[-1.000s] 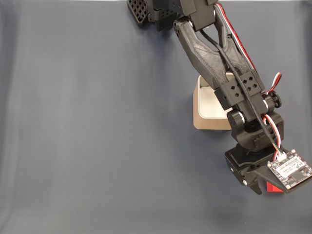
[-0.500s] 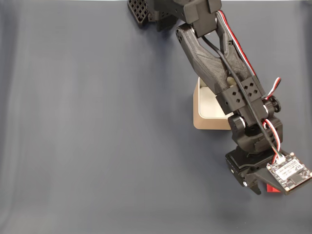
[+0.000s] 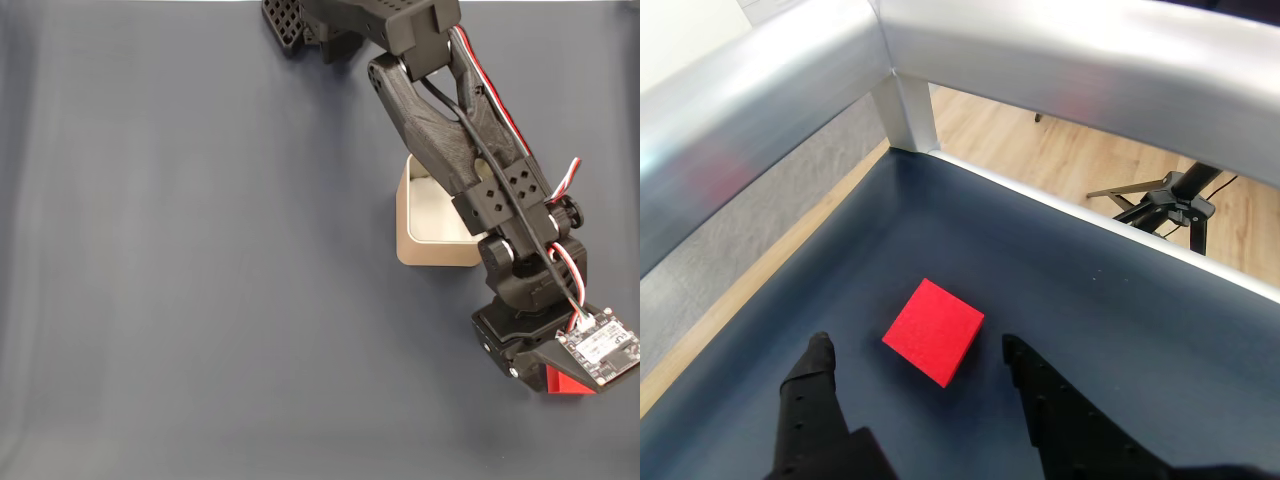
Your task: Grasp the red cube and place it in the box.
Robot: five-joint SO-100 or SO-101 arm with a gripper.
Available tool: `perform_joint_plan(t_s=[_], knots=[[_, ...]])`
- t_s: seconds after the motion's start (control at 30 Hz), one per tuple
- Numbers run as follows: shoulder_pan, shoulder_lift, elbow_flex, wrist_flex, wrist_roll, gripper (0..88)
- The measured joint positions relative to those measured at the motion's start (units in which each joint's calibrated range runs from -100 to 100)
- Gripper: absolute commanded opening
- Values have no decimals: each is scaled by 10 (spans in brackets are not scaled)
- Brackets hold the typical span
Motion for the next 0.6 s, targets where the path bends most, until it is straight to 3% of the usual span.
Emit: perform_joint_plan(t_s=[0.6], knots=[[-2, 33, -43, -1, -13, 383]])
